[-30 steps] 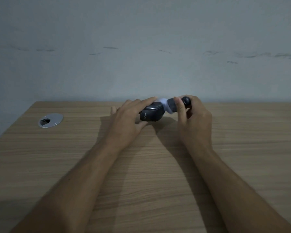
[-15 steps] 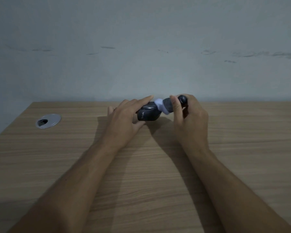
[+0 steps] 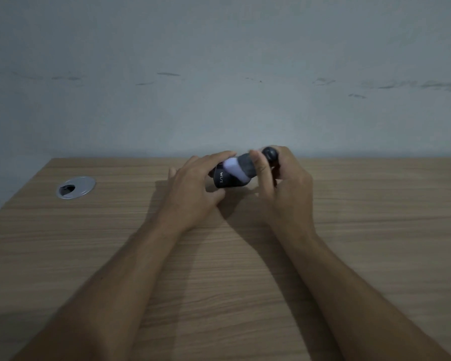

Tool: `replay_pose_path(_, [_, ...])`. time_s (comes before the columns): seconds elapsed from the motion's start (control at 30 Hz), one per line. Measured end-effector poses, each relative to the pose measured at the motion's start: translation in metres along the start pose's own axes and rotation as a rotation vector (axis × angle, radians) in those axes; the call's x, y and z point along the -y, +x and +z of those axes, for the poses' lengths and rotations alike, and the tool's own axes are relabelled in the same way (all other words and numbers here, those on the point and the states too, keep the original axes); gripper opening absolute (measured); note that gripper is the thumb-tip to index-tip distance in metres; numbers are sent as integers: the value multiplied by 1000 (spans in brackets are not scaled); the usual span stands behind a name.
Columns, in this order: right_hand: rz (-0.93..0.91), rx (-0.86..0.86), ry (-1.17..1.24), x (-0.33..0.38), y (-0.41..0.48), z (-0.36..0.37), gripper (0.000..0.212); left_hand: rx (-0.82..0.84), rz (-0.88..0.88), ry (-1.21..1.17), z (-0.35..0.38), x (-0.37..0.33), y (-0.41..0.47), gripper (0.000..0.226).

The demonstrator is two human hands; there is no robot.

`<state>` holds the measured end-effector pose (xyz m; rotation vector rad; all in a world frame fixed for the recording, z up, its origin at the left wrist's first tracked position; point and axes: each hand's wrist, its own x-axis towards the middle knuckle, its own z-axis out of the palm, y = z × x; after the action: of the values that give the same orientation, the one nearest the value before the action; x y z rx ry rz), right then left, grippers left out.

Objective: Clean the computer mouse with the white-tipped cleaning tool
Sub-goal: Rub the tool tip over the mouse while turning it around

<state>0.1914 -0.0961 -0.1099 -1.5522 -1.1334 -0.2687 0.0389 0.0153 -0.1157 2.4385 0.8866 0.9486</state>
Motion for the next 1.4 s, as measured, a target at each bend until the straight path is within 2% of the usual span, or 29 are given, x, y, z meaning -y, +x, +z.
replay_pose_path(0.07, [110,-49,-35,-11,4,-6,24,37,7,-70,-2,0,-1,71])
replay_pose_path(0.17, [195,-72,-50,-23,6,-11,26,104,7,-121,-4,-5,-3,71])
replay_pose_path(0.27, [161,-50,-14,-14,4,-11,25,73,-27,-132,-5,-4,-1,69])
replay_pose_path(0.43, [-7,67,47,0,1,-5,19,60,-84,-169,-4,3,1,68])
replay_pose_path(0.57, [91,-15,-32,-17,5,-12,20,39,-109,-286,-5,3,2,68])
replay_pose_path(0.7, [153,-65,-42,-23,6,-16,22,71,-110,-273,-4,-1,0,69])
replay_pose_path(0.83, [17,-18,13,-4,1,-9,19,65,-109,-242,-6,0,1,70])
replay_pose_path(0.97, [-137,81,10,7,-6,0,20,21,-146,-359,-6,2,5,72])
replay_pose_path(1.1, [-17,-28,-48,-5,1,-5,21,-5,-168,-466,-4,8,7,62])
replay_pose_path(1.23, [84,-107,-99,-19,7,-15,21,56,-126,-394,-4,3,4,64])
replay_pose_path(1.4, [-69,-1,-22,0,1,-8,18,71,-84,-134,-1,1,2,69])
